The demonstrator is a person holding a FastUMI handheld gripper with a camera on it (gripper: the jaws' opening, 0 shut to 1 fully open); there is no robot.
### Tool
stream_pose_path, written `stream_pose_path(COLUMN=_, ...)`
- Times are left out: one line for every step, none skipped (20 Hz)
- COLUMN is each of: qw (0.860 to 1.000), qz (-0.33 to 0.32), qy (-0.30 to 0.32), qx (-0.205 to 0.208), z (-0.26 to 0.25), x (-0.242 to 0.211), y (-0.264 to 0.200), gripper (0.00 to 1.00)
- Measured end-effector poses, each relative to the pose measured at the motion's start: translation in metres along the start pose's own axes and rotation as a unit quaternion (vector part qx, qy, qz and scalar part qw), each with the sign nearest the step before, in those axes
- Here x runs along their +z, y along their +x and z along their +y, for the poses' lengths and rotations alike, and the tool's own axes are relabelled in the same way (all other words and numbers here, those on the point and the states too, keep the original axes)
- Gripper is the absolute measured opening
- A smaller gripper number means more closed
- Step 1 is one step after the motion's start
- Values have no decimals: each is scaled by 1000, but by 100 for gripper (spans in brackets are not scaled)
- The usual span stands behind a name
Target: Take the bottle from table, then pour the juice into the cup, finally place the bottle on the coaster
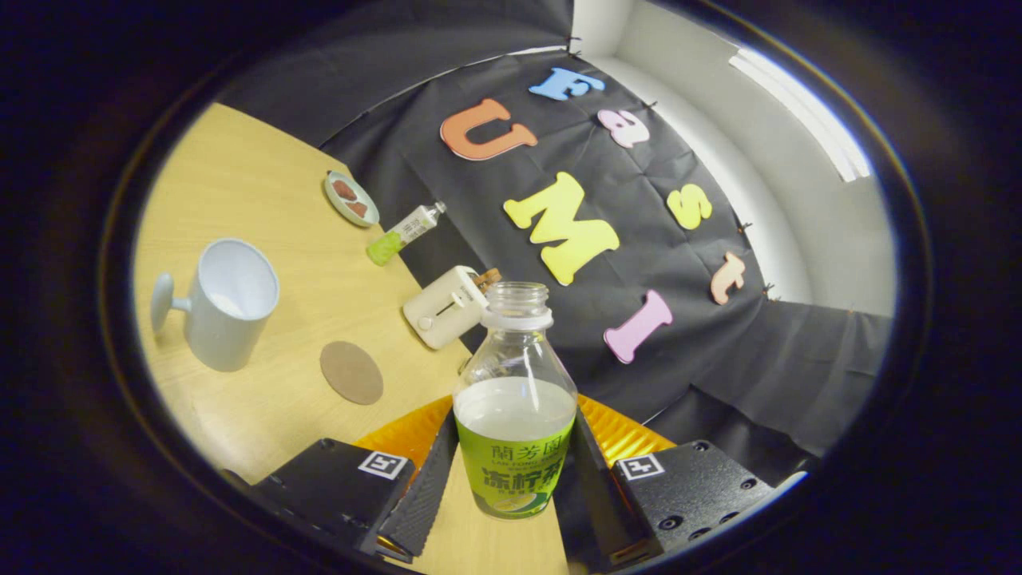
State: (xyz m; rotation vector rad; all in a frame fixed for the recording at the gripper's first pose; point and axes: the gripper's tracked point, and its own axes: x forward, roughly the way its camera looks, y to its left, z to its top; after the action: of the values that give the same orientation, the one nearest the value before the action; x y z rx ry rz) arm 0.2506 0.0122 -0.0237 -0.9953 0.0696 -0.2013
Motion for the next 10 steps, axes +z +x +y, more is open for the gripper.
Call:
stream_pose_path(qw=1000, qz=1, qy=-10, qx=2, z=3, x=3, y=0, gripper=81)
stream_pose_path(qw=1000, qz=0, qy=-25, qx=5, z=5, x=5, y=-2, gripper=81)
stream_pose_path(qw=999, qz=-2, qy=-43, qx=8, z=7, x=8, y=-3, gripper=81)
stream_pose_path(qw=998, qz=-3, qy=-62, qx=7, z=6, x=11, y=-1, gripper=81)
stream_pose_path(qw=997, qz=-5, qy=-79, qx=4, z=3, x=14, y=-1, gripper=81)
stream_pose_path(qw=995, qz=-7, qy=-97, qx=3, z=3, x=17, y=0, gripper=81)
stream_pose_path(qw=993, qz=-8, qy=-115, qx=2, z=3, x=21, y=2, gripper=81)
stream_pose_path(qw=991, qz=-9, qy=-134, qx=2, z=2, x=23, y=2, gripper=81)
stream_pose_path(qw=988, qz=-10, qy=-152, qx=0, z=2, x=26, y=2, gripper=81)
stream_pose_path(qw=985, qz=-7, qy=-170, qx=-4, z=2, x=26, y=0, gripper=81)
